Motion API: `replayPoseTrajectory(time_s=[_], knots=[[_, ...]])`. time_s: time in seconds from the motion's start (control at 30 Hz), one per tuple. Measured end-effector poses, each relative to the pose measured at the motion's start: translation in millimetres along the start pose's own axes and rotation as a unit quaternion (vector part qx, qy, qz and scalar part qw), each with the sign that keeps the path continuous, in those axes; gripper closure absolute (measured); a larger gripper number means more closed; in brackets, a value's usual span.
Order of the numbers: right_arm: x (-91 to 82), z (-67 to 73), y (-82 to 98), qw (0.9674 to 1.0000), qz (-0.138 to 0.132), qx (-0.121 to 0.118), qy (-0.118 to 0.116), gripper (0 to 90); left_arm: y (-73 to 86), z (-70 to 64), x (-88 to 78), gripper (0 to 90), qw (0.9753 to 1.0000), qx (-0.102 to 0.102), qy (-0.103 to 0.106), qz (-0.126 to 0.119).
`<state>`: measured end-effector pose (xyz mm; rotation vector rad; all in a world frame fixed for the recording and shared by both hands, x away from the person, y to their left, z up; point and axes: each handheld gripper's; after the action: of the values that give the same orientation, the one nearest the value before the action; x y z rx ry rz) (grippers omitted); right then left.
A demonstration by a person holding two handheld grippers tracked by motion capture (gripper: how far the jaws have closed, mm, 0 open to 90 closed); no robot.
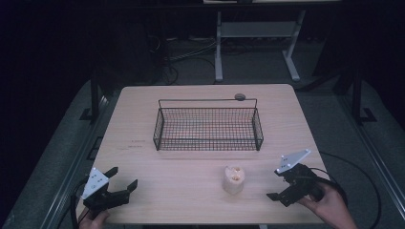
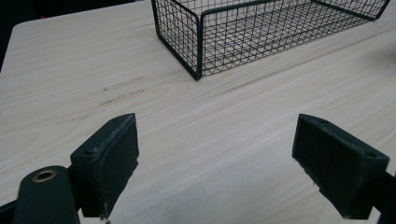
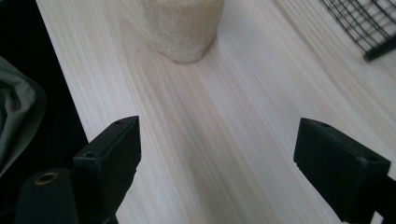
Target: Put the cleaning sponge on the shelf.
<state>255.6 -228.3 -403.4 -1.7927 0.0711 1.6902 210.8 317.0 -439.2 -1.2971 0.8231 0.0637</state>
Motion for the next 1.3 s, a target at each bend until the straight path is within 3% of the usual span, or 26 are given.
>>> replayPoseTrajectory(time_s=[0.37, 0.77, 1.3], knots=[[5.5, 3.6, -28.8, 0.9992, 0.019, -0.036, -0.005, 14.5, -0.1, 1.5, -0.6, 13.8, 1.0, -0.002, 0.0, -0.002], [10.2, 8.7, -51.5, 0.9978, 0.029, -0.059, -0.012, 14.5, 0.1, 3.7, -2.0, 13.8, 1.0, -0.003, -0.002, -0.004], [16.1, 11.8, -72.8, 0.9965, 0.041, -0.069, -0.02, 14.5, -0.2, 4.4, -2.8, 13.8, 1.0, -0.004, -0.001, -0.006]])
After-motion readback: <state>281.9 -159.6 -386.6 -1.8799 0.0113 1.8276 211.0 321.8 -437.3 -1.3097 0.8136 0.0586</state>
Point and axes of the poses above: each handheld gripper's, and its own axes: x roughly forward along the jaws, y roughly out of its underside, z roughly to its left, and after that the axes turned 7 degrees about z, right-handed
